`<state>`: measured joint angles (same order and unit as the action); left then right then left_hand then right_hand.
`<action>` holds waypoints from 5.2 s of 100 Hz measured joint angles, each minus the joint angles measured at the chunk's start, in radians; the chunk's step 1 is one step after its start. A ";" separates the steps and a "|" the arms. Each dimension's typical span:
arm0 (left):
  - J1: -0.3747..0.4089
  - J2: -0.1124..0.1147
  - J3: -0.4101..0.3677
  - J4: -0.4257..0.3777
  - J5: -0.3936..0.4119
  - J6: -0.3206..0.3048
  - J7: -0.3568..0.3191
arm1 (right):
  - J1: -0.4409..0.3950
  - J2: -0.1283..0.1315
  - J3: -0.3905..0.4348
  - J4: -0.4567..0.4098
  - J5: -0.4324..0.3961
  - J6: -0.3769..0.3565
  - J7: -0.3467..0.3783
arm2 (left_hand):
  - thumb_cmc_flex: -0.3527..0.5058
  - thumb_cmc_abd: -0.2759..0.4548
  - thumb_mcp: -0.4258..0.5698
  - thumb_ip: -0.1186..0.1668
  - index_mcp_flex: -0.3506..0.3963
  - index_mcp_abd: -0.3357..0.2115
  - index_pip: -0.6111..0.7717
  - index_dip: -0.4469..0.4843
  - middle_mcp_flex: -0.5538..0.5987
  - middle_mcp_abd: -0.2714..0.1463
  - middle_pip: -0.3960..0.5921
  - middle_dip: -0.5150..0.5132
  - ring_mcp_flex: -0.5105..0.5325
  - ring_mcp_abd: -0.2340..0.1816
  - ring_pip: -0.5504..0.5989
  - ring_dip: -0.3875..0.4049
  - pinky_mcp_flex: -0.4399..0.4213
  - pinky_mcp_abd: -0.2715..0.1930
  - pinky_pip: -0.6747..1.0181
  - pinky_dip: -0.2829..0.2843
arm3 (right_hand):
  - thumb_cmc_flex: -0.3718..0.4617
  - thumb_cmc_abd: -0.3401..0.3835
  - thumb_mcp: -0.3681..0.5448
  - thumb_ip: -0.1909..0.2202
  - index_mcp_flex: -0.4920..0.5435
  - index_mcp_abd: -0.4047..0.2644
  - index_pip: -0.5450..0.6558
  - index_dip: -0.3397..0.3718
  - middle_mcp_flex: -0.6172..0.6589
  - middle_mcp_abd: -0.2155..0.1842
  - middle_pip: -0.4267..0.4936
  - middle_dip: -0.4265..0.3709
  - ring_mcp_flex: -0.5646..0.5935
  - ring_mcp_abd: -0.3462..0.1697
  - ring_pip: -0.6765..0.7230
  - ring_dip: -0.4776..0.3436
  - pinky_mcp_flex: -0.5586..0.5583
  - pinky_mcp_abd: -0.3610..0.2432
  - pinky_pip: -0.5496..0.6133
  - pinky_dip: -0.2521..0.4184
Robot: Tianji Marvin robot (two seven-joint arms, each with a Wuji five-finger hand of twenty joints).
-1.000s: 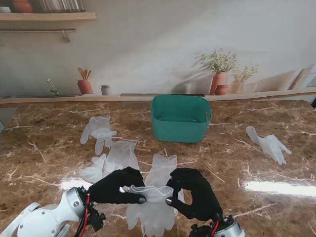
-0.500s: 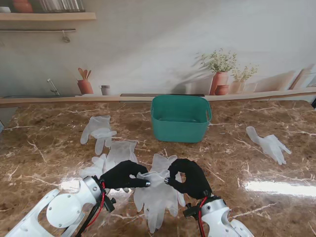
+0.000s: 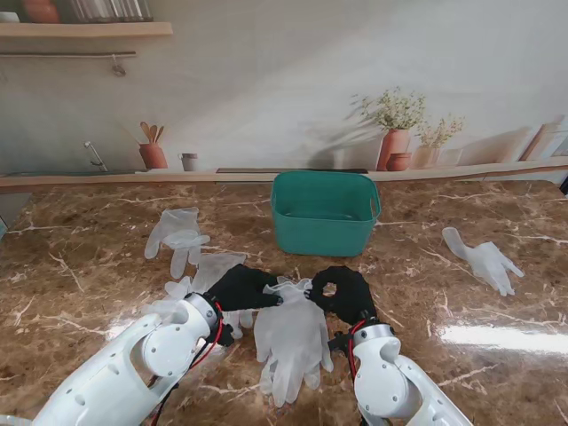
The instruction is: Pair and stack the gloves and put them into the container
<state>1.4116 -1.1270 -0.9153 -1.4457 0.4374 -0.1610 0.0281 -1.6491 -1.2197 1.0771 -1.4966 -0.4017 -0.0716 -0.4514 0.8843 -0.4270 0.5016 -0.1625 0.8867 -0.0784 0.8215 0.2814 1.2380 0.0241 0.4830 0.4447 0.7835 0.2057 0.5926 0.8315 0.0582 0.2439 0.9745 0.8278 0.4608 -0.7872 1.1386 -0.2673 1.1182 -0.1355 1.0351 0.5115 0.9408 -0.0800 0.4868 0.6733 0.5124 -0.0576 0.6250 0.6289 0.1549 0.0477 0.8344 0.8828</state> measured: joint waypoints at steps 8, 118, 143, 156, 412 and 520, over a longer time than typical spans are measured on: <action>-0.034 -0.008 0.030 0.045 0.014 -0.002 0.035 | 0.021 -0.006 -0.009 0.025 0.011 0.027 -0.006 | 0.000 0.000 0.000 0.000 0.000 0.000 0.000 0.000 0.000 0.000 0.009 0.005 0.000 0.000 0.000 -0.001 0.007 0.002 0.013 0.005 | 0.000 0.000 0.000 0.000 0.000 0.000 0.006 0.000 -0.013 0.000 0.006 0.000 -0.009 0.000 0.010 0.000 0.000 0.000 0.000 0.000; -0.122 -0.029 0.087 0.104 0.203 0.147 0.078 | 0.036 0.010 0.017 0.032 -0.191 0.099 -0.010 | -0.247 -0.019 0.144 0.037 -0.348 0.137 -0.601 -0.100 -0.797 0.020 -0.185 -0.163 -0.506 -0.082 -0.371 -0.337 -0.113 -0.170 -0.525 -0.211 | -0.062 0.106 -0.104 0.124 -0.405 0.077 -0.648 0.076 -0.270 0.027 -0.090 -0.132 -0.093 0.004 -0.067 -0.051 -0.039 -0.021 -0.055 -0.063; 0.024 -0.020 -0.074 -0.045 0.211 0.050 0.139 | -0.037 0.035 0.121 -0.071 -0.350 0.086 -0.013 | -0.266 0.074 -0.164 0.058 -0.348 0.138 -0.617 -0.103 -0.822 0.019 -0.207 -0.201 -0.506 -0.109 -0.398 -0.419 -0.089 -0.237 -0.602 -0.362 | -0.085 0.144 -0.144 0.124 -0.442 0.089 -0.687 0.035 -0.270 0.037 -0.186 -0.259 -0.047 0.022 -0.277 -0.193 -0.009 -0.010 -0.170 -0.183; 0.086 -0.017 -0.136 -0.112 0.190 -0.006 0.140 | -0.074 0.049 0.203 -0.122 -0.457 0.092 -0.001 | -0.244 0.178 -0.407 0.088 -0.348 0.138 -0.638 -0.113 -0.832 0.015 -0.221 -0.212 -0.506 -0.125 -0.409 -0.445 -0.080 -0.249 -0.602 -0.448 | -0.114 0.160 -0.165 0.136 -0.464 0.089 -0.718 -0.002 -0.270 0.038 -0.241 -0.333 -0.007 0.022 -0.372 -0.277 0.025 -0.017 -0.221 -0.284; 0.380 0.002 -0.350 -0.383 0.210 -0.082 0.160 | 0.331 0.020 -0.305 0.222 -0.375 0.359 0.027 | -0.233 0.272 -0.474 0.100 -0.314 0.124 -0.610 -0.113 -0.832 0.008 -0.246 -0.225 -0.506 -0.144 -0.422 -0.469 -0.077 -0.250 -0.577 -0.495 | 0.178 -0.209 -0.067 -0.039 -0.134 -0.188 -0.089 0.054 0.381 -0.021 0.019 -0.052 0.665 0.035 0.037 -0.047 0.598 0.058 0.483 -0.247; 0.368 0.002 -0.333 -0.370 0.199 -0.085 0.162 | 0.083 0.144 -0.146 0.075 -0.740 0.011 -0.131 | -0.209 0.281 -0.474 0.100 -0.314 0.123 -0.610 -0.113 -0.827 0.008 -0.247 -0.225 -0.506 -0.144 -0.422 -0.470 -0.077 -0.250 -0.578 -0.497 | 0.187 -0.161 -0.064 -0.039 -0.134 -0.203 -0.078 0.047 0.369 -0.043 0.030 0.001 0.610 0.010 0.079 0.014 0.502 0.028 0.471 -0.248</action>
<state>1.7799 -1.1254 -1.2486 -1.8153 0.6368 -0.2461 0.1903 -1.5660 -1.0759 0.9312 -1.4216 -1.1412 -0.0602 -0.5824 0.6748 -0.1459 0.0276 -0.0626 0.5726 0.0446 0.2118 0.1689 0.4108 0.0318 0.2363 0.2200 0.2772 0.0617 0.1703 0.3612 -0.0193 -0.0063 0.3964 0.3313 0.6475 -0.9485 1.0750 -0.3067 0.9843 -0.3386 0.9572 0.5583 1.3096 -0.1230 0.5172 0.6747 1.1221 -0.0474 0.7035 0.6430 0.6566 0.0761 1.3055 0.6349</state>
